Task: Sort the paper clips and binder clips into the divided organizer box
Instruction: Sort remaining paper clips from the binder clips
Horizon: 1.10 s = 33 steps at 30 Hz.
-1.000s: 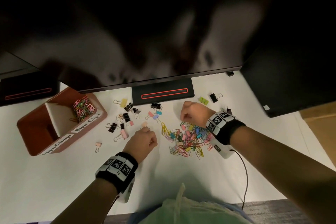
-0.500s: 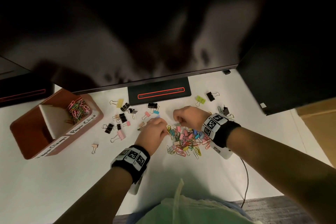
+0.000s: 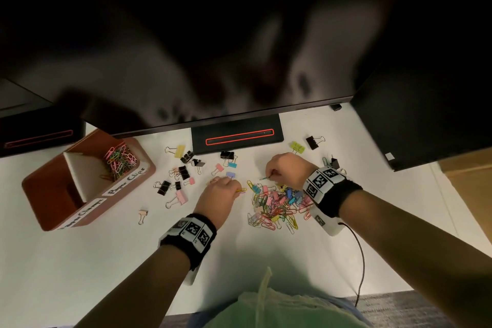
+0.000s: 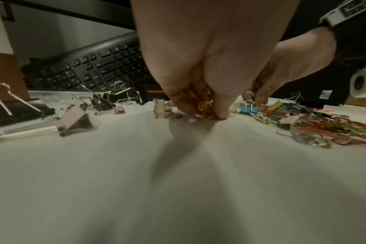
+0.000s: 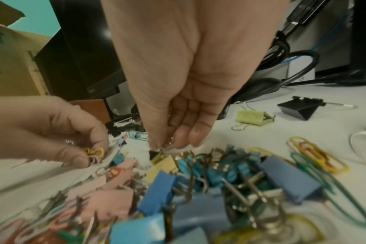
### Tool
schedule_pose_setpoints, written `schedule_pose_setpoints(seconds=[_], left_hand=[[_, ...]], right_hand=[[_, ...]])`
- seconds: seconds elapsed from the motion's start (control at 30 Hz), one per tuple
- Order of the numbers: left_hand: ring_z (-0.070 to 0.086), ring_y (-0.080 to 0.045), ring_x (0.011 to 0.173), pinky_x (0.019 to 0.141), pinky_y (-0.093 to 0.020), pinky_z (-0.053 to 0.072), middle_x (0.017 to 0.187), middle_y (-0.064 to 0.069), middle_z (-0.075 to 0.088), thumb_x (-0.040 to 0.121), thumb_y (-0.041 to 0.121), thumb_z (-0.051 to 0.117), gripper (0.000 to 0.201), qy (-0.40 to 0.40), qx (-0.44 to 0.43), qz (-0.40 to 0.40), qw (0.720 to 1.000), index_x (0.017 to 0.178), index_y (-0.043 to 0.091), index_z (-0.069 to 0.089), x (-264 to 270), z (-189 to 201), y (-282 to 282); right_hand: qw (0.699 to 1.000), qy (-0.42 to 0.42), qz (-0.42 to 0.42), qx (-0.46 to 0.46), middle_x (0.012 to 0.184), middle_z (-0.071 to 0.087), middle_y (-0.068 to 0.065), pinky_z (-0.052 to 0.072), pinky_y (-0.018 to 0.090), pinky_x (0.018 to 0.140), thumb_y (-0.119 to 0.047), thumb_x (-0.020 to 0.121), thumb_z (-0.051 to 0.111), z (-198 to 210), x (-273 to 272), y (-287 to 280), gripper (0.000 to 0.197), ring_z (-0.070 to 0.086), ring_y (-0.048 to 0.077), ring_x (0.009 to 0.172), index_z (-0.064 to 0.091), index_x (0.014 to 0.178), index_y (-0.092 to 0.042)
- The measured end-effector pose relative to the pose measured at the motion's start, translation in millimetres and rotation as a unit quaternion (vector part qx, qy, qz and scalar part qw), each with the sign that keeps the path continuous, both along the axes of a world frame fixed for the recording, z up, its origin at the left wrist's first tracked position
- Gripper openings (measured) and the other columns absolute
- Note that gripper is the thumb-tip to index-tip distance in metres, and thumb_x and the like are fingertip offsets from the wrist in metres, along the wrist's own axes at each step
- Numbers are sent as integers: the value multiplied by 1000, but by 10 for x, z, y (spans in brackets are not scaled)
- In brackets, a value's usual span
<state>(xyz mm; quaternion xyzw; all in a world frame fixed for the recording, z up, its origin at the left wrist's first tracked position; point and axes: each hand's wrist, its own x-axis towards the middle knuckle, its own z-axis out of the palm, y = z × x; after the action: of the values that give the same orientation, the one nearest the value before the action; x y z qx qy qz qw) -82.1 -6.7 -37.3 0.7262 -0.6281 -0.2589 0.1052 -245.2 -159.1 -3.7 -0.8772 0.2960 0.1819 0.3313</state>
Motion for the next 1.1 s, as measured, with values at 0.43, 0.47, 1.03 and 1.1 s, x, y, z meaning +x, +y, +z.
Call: schedule_pose_setpoints(seconds=[0.43, 0.47, 1.03, 1.1], left_hand=[[61, -7, 73, 71, -23, 49, 86, 3, 68, 87, 19, 63, 4, 132, -138, 310, 931, 90, 17, 66, 875, 848, 419], [62, -10, 75, 71, -25, 48, 85, 3, 68, 87, 20, 63, 4, 115, -146, 339, 922, 90, 17, 65, 1047, 937, 487], [62, -8, 93, 88, -20, 47, 104, 2, 65, 87, 13, 61, 23, 118, -89, 312, 939, 110, 13, 65, 2067, 999, 886], [60, 0, 87, 81, -12, 47, 98, 10, 62, 88, 15, 61, 18, 136, -118, 268, 946, 104, 20, 66, 1884, 1054, 964]], right_hand=[[978, -207, -9, -30, 96, 64, 3, 52, 33, 82, -15, 89, 58, 463, 834, 224, 12, 60, 17, 83, 67, 97, -12], [975, -219, -4, -30, 94, 62, 2, 52, 33, 82, -14, 89, 59, 510, 1032, 297, 12, 60, 17, 82, 67, 97, -12], [964, -265, -7, -24, 111, 60, 6, 50, 30, 90, -16, 91, 58, 556, 2419, 1084, 24, 61, 18, 95, 63, 114, -12], [956, -287, -26, -51, 103, 59, 3, 51, 28, 82, -17, 91, 58, 503, 2048, 972, 19, 59, 14, 86, 65, 108, -14]])
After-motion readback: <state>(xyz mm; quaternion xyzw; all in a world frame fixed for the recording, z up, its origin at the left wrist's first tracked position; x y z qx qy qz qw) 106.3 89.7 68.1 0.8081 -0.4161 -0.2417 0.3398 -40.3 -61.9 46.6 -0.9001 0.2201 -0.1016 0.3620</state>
